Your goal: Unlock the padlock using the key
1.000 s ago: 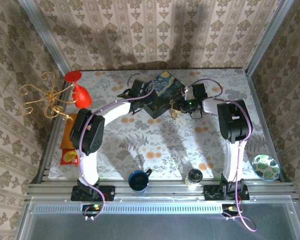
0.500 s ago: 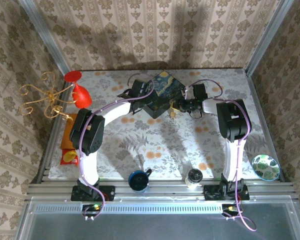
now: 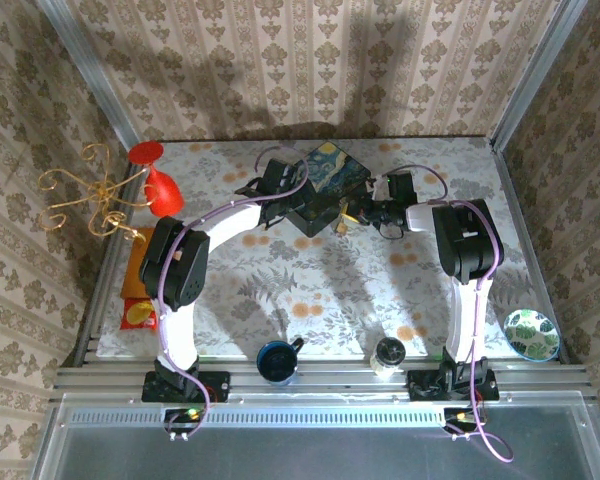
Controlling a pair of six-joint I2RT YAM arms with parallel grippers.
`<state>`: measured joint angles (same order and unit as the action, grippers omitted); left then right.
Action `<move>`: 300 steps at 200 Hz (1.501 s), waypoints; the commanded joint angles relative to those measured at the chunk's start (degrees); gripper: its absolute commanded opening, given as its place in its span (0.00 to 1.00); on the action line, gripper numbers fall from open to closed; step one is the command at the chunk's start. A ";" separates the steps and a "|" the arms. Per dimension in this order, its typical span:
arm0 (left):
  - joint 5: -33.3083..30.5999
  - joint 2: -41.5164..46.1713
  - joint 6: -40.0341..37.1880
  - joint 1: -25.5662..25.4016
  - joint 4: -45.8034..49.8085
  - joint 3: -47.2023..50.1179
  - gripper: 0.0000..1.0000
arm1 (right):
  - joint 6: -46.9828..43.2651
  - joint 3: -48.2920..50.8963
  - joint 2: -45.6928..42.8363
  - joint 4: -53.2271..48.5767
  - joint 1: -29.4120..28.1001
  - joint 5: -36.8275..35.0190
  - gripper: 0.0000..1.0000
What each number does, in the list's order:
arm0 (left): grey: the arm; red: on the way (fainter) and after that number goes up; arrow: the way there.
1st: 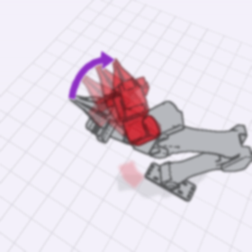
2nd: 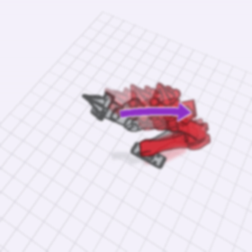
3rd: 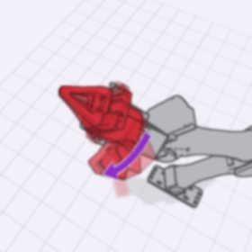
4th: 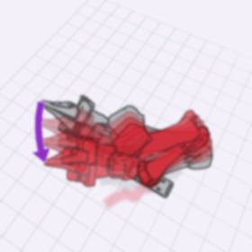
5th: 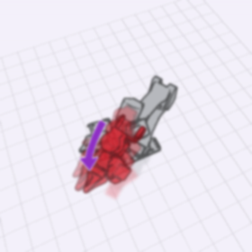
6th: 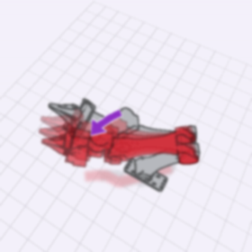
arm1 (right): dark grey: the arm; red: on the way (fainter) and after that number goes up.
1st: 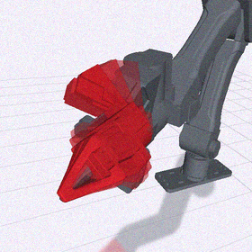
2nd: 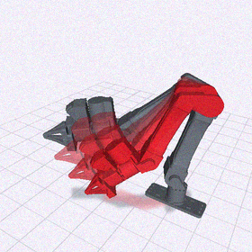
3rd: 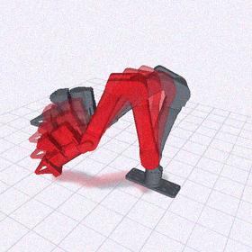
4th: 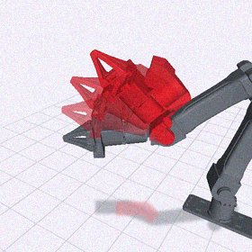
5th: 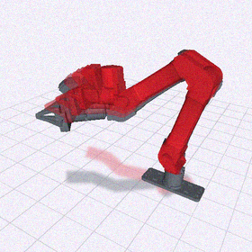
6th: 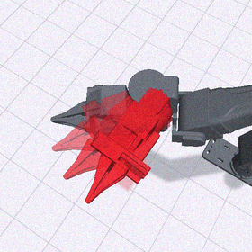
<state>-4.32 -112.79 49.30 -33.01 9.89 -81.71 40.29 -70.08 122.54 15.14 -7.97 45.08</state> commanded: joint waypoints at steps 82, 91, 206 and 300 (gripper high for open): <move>-0.78 -0.35 -0.67 -0.43 1.45 -1.77 1.00 | 8.60 0.44 -3.23 -3.21 1.55 -6.91 0.00; -0.91 -0.09 -1.24 -0.60 1.49 -1.91 0.99 | 9.46 0.64 -3.40 -2.86 1.63 -7.14 0.00; -12.71 -14.13 -24.38 -7.30 27.51 -31.99 0.85 | 10.34 1.71 -4.99 -2.67 1.73 -7.38 0.00; -22.25 -22.51 -30.22 -8.45 37.66 -39.80 1.00 | 10.33 1.69 -4.91 -3.33 1.72 -8.29 0.00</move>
<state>-23.18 -132.84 22.11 -41.63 41.15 -120.90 49.93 -69.01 119.83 13.54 -6.59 38.17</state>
